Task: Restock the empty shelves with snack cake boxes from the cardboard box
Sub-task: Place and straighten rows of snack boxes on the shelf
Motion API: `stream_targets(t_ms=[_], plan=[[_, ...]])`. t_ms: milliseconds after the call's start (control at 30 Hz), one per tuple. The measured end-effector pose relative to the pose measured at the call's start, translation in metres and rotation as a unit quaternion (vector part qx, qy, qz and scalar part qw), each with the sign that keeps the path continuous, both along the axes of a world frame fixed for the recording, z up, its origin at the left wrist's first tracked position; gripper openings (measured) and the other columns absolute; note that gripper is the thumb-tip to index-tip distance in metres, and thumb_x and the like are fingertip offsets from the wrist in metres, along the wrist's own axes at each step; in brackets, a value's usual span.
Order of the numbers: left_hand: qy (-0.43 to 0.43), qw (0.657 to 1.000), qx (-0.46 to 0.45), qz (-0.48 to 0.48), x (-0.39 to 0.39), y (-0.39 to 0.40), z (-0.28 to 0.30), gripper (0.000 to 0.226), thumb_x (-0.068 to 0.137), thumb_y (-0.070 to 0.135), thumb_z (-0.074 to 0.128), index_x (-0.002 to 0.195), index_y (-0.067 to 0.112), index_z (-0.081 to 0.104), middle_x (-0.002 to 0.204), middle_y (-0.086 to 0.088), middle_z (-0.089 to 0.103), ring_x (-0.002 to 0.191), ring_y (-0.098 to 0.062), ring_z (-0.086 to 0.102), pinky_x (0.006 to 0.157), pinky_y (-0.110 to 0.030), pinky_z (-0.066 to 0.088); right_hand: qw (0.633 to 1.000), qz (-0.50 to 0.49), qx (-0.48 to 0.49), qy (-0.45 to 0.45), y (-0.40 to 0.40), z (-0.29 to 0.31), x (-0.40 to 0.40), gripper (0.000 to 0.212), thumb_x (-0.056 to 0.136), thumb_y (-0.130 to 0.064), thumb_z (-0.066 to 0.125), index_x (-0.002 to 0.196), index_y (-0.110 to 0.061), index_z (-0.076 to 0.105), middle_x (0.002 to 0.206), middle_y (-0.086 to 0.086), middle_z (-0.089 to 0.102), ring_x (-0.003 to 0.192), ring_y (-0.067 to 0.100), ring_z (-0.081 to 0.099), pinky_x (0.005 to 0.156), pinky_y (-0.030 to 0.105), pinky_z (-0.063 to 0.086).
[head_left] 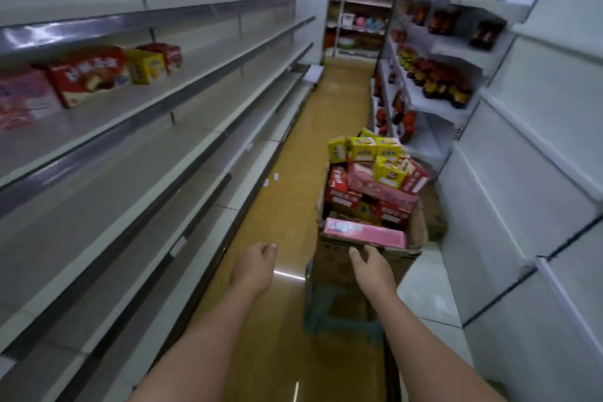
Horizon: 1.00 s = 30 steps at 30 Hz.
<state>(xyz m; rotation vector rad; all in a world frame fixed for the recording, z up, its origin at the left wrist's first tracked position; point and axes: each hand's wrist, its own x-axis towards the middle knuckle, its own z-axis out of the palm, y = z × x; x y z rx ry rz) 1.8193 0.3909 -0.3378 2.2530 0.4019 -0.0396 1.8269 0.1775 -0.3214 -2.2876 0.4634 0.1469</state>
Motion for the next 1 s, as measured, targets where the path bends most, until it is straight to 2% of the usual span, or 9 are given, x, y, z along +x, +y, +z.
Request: stream_targets(t_ms=[133, 333, 467, 567, 700, 867, 1000], plan=[[0.003, 0.999, -0.003, -0.034, 0.032, -0.055, 0.001, 0.044, 0.100, 0.041, 0.038, 0.134, 0.017, 0.051, 0.129, -0.004, 0.058, 0.115, -0.021, 0.055, 0.089, -0.033, 0.046, 1.000, -0.020, -0.013, 0.001, -0.055, 0.003, 0.028, 0.047, 0.100, -0.041, 0.039, 0.140, -0.017, 0.041, 0.135, 0.008, 0.053, 0.124, 0.029, 0.050, 0.096, 0.039, 0.044], [0.029, 0.999, -0.009, -0.024, 0.068, -0.114, -0.014, 0.042, 0.100, 0.038, 0.042, 0.137, 0.020, 0.046, 0.133, -0.002, 0.055, 0.119, -0.020, 0.054, 0.092, -0.034, 0.047, 0.999, -0.049, -0.003, -0.001, -0.115, -0.005, 0.071, 0.043, 0.101, -0.037, 0.040, 0.138, -0.016, 0.041, 0.134, 0.007, 0.053, 0.119, 0.026, 0.053, 0.087, 0.035, 0.048], [0.041, 0.999, 0.010, -0.026, 0.095, -0.137, -0.021, 0.036, 0.098, 0.032, 0.048, 0.133, 0.023, 0.049, 0.129, 0.000, 0.057, 0.114, -0.019, 0.057, 0.082, -0.030, 0.048, 0.999, -0.043, 0.002, 0.015, -0.135, -0.014, 0.098, 0.049, 0.101, -0.039, 0.040, 0.144, -0.018, 0.034, 0.142, 0.006, 0.048, 0.126, 0.027, 0.050, 0.097, 0.040, 0.046], [0.045, 0.998, 0.017, -0.039, 0.125, -0.149, -0.027, 0.035, 0.096, 0.030, 0.053, 0.131, 0.025, 0.051, 0.126, 0.002, 0.058, 0.111, -0.018, 0.058, 0.075, -0.026, 0.046, 0.999, -0.023, -0.014, 0.029, -0.142, -0.022, 0.124, 0.049, 0.100, -0.041, 0.040, 0.143, -0.018, 0.037, 0.140, 0.005, 0.050, 0.125, 0.026, 0.050, 0.099, 0.042, 0.047], [0.044, 0.996, 0.024, -0.069, 0.165, -0.150, -0.043, 0.032, 0.094, 0.029, 0.057, 0.126, 0.027, 0.053, 0.118, 0.003, 0.062, 0.106, -0.015, 0.060, 0.081, -0.029, 0.053, 0.998, -0.009, -0.034, 0.055, -0.147, -0.032, 0.157, 0.046, 0.099, -0.038, 0.044, 0.141, -0.019, 0.040, 0.139, 0.004, 0.051, 0.124, 0.026, 0.050, 0.099, 0.042, 0.046], [0.070, 0.991, 0.065, -0.093, 0.217, -0.144, -0.065, 0.043, 0.092, 0.030, 0.059, 0.134, 0.026, 0.048, 0.116, 0.002, 0.062, 0.099, -0.012, 0.063, 0.074, -0.032, 0.059, 0.990, 0.031, -0.075, 0.113, -0.144, -0.051, 0.197, 0.043, 0.098, -0.033, 0.048, 0.140, -0.022, 0.044, 0.136, 0.001, 0.054, 0.122, 0.023, 0.052, 0.099, 0.037, 0.046], [0.110, 0.977, 0.109, -0.147, 0.245, -0.152, -0.086, 0.047, 0.090, 0.029, 0.062, 0.135, 0.028, 0.048, 0.129, 0.000, 0.051, 0.113, -0.017, 0.054, 0.089, -0.037, 0.054, 0.974, 0.080, -0.129, 0.166, -0.133, -0.069, 0.221, 0.042, 0.096, -0.040, 0.048, 0.136, -0.029, 0.047, 0.132, -0.001, 0.055, 0.121, 0.024, 0.052, 0.104, 0.046, 0.041]])
